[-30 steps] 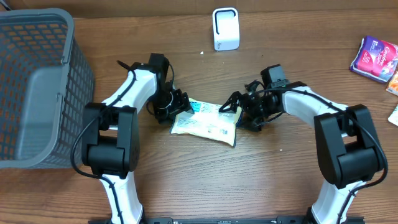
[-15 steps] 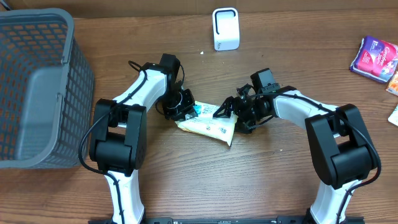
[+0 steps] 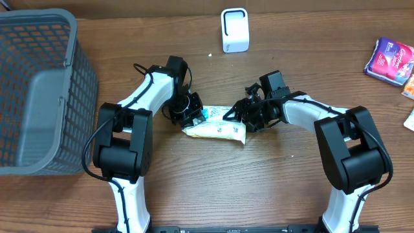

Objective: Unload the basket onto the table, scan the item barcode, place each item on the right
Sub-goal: 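Carry the wipes bag right with right gripper and drop it at right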

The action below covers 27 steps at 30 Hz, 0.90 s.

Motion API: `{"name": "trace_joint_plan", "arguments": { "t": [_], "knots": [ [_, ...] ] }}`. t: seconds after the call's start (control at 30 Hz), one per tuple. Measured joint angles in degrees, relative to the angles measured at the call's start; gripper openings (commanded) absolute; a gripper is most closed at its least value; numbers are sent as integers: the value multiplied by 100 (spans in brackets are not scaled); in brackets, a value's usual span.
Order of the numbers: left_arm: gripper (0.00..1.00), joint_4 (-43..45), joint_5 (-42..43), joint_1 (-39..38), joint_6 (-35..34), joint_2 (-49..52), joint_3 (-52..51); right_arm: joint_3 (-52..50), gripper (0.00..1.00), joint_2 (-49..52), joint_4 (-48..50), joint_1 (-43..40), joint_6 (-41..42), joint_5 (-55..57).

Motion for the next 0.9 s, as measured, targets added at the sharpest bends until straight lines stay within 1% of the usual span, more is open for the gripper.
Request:
{"name": "trace_joint_plan", "arguments": {
  "t": [0.03, 0.13, 0.2, 0.23, 0.33, 0.43, 0.53, 0.57, 0.63, 0.67, 0.7, 0.77, 0.8, 0.83, 0.9],
  "knots": [
    [22, 0, 4, 0, 2, 0, 0, 0, 23, 0, 2, 0, 4, 0],
    [18, 4, 48, 2, 26, 0, 2, 2, 15, 0, 96, -2, -7, -103],
    [18, -13, 103, 11, 72, 0, 26, 4, 6, 0, 98, -4, -22, -151],
    [18, -26, 118, 15, 105, 0, 42, 20, 4, 0, 85, -4, -46, -157],
    [18, -149, 136, 13, 219, 28, 122, 197, 4, 0, -264, -9, -271, -120],
    [19, -422, 184, -7, 363, 125, 326, 555, 4, 0, -1060, -31, -579, 138],
    [22, -743, 168, -114, 531, 275, 680, 1147, 4, -39, -2074, -31, -1003, 837],
    [28, -831, 151, -149, 581, 310, 813, 1329, 4, -66, -2352, -31, -1108, 1106],
    [35, -1078, 66, -210, 673, 334, 1137, 1873, 4, -186, -3104, -35, -1355, 2006],
    [41, -1182, 48, -232, 708, 343, 1311, 2129, 4, -219, -3434, -33, -1423, 2343],
    [54, -1290, -37, -245, 730, 343, 1486, 2459, 4, -278, -3803, -31, -1506, 2872],
    [71, -1440, -188, -247, 780, 343, 1775, 3128, 4, -402, -4439, -52, -1652, 3982],
    [76, -1475, -240, -243, 815, 343, 1858, 3283, 4, -426, -4594, -61, -1668, 4212],
    [81, -1515, -321, -243, 815, 343, 1963, 3628, 4, -511, -4944, -70, -1714, 4839],
    [85, -1517, -378, -243, 807, 343, 2024, 3969, 4, -592, -5390, -76, -1757, 5595]
  ]
}}
